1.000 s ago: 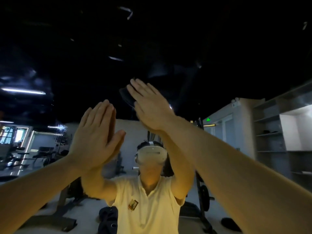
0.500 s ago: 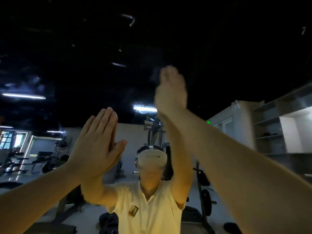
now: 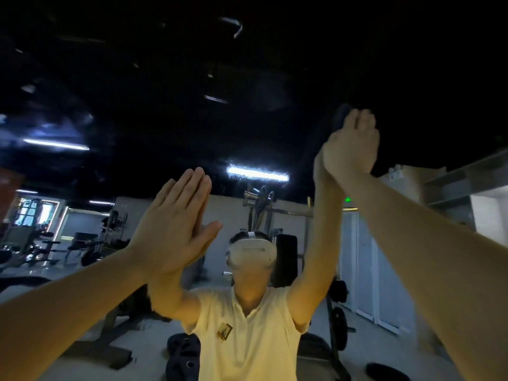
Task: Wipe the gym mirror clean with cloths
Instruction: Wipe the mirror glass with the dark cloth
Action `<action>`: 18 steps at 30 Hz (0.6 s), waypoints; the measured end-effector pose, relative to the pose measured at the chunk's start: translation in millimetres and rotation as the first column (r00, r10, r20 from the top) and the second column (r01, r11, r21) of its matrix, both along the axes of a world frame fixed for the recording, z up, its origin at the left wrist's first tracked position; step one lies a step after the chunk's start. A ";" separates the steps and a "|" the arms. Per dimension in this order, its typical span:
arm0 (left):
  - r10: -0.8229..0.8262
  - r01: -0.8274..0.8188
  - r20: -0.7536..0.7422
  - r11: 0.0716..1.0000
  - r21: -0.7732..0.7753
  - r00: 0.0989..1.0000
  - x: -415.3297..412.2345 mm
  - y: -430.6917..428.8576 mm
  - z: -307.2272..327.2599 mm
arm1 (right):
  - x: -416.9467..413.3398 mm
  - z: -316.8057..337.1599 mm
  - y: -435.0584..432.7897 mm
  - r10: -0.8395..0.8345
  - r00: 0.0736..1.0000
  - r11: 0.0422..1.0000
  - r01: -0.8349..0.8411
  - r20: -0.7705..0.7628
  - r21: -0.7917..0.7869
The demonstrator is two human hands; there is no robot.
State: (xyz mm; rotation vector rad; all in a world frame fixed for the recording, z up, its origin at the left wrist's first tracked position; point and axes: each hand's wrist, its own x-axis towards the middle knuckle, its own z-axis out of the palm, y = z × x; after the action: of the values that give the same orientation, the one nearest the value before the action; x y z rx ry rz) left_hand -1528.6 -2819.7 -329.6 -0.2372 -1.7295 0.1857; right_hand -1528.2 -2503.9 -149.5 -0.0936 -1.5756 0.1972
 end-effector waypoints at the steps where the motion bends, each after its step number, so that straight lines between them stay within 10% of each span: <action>1: 0.001 -0.001 0.007 1.000 -0.002 1.000 0.1 -0.3 0.9 | -2.7 -8.8 -21.8 0.004 1.000 0.996 -0.003 -0.007 0.086; 5: -0.009 0.008 0.039 1.000 0.016 0.999 3.5 -0.5 1.4 | 0.5 -83.8 -106.5 0.007 1.000 0.865 -0.012 0.013 0.502; 11: -0.102 0.111 -0.069 0.984 0.139 0.992 18.3 -17.9 -36.4 | 6.9 -207.3 -68.1 -0.072 0.985 0.355 -0.120 0.155 0.927; 15: -0.029 0.029 0.002 0.996 0.079 1.000 17.0 -25.6 -58.8 | 11.0 -152.9 4.4 0.049 0.971 0.810 -0.174 0.232 0.560; 18: 0.022 -0.027 0.074 0.998 0.062 0.997 14.4 -29.5 -65.4 | 10.7 -119.3 12.3 0.053 0.988 0.970 -0.086 0.146 0.228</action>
State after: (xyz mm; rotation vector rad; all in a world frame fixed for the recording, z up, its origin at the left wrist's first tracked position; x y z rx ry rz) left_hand -1514.2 -2849.2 -395.0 -0.1786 -1.8090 0.1419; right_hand -1517.6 -2491.5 -268.9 0.1356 -1.7311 0.0596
